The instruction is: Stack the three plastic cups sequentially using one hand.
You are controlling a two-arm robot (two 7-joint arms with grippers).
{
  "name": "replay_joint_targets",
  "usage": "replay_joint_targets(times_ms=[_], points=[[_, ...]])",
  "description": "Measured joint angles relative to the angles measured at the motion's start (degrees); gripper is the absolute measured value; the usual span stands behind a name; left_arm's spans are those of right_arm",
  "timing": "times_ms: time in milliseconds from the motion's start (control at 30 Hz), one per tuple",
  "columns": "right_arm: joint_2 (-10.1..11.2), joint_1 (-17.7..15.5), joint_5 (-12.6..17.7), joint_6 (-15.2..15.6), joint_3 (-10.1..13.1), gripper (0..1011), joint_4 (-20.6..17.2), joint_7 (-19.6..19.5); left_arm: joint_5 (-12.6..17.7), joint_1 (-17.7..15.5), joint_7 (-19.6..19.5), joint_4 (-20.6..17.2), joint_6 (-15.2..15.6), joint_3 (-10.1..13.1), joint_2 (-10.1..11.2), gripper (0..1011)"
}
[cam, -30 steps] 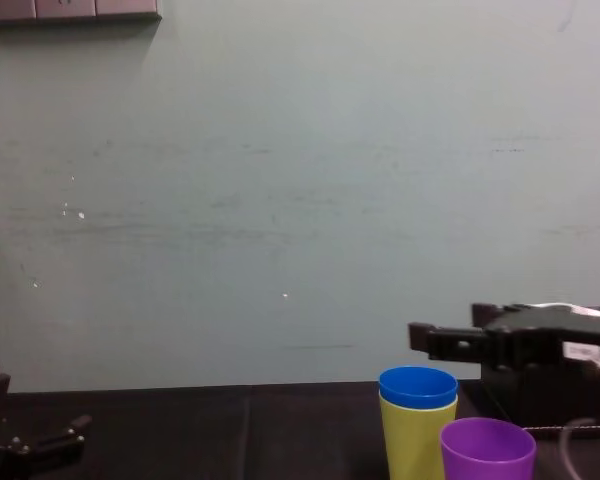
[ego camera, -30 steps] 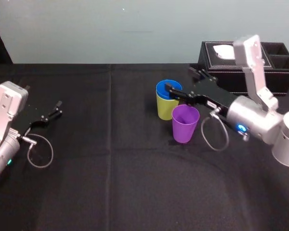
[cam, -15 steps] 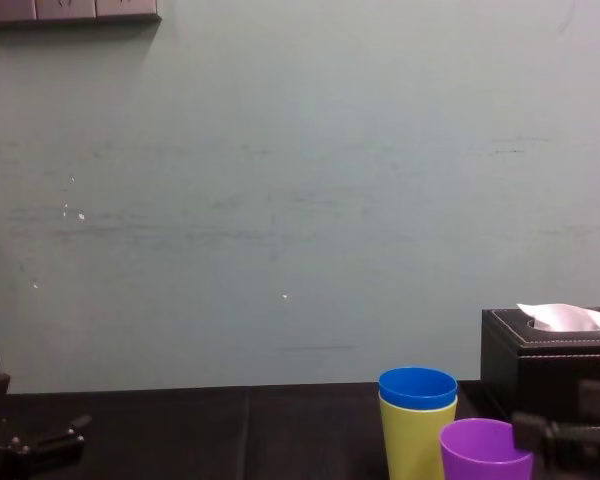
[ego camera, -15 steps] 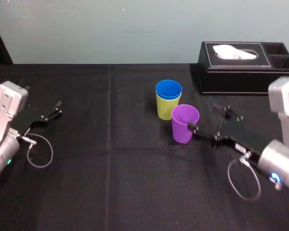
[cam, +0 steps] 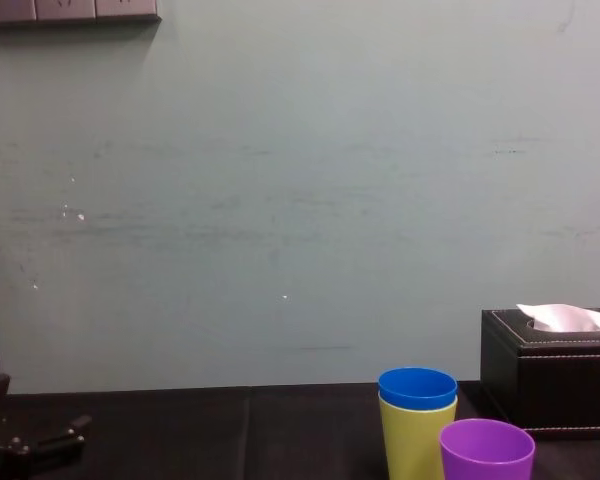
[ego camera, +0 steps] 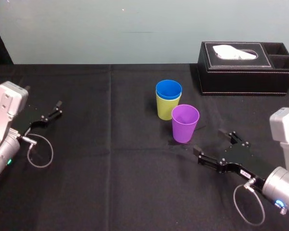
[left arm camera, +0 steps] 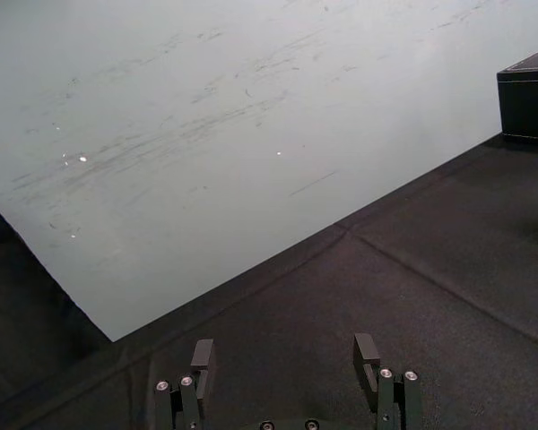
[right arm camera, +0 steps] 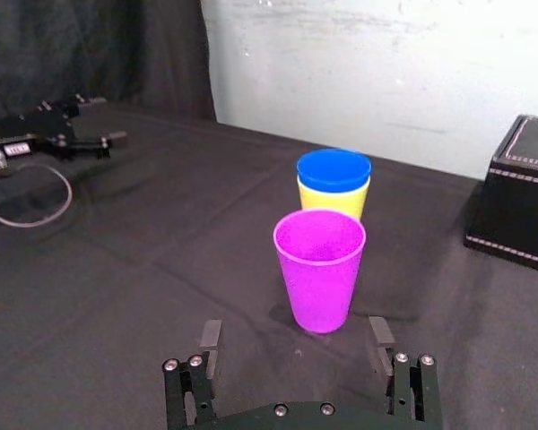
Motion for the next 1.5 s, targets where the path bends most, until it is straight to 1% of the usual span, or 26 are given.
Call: replay_joint_targets(times_ms=[133, 233, 267, 400, 600, 700, 833, 1067, 1500], points=[[-0.7, 0.9, -2.7, -1.4, -1.1, 1003, 1.9, -0.1, 0.0, 0.0, 0.0, 0.0, 0.0, 0.0, 0.0, 1011], [-1.8, 2.1, -4.6, -2.0, -2.0, 1003, 3.8, 0.0, 0.0, 0.0, 0.0, 0.0, 0.0, 0.0, 0.0, 1011], [-1.8, 2.1, -4.6, -2.0, -2.0, 1003, 3.8, 0.0, 0.0, 0.0, 0.0, 0.0, 0.0, 0.0, 0.0, 1011], [-3.7, 3.3, -5.3, -4.0, -2.4, 1003, 6.6, 0.6, 0.0, 0.0, 0.0, 0.0, 0.0, 0.0, 0.0, 1011], [-5.8, 4.9, -6.6, -6.2, -2.9, 1003, 9.6, 1.1, 0.0, 0.0, 0.0, 0.0, 0.0, 0.0, 0.0, 1011], [-6.4, 5.3, -6.8, -6.8, -2.9, 1003, 10.5, 1.4, 0.0, 0.0, 0.0, 0.0, 0.0, 0.0, 0.0, 1011], [-7.4, 5.9, -7.9, -8.0, -3.1, 1003, 11.8, 1.4, 0.0, 0.0, 0.0, 0.0, 0.0, 0.0, 0.0, 1011], [-8.6, 6.7, -9.1, -8.9, -3.3, 1003, 13.3, 1.4, 0.0, 0.0, 0.0, 0.0, 0.0, 0.0, 0.0, 1012], [-11.4, 8.5, -9.2, -9.5, -2.8, 1003, 16.5, 1.3, 0.0, 0.0, 0.0, 0.0, 0.0, 0.0, 0.0, 1011]])
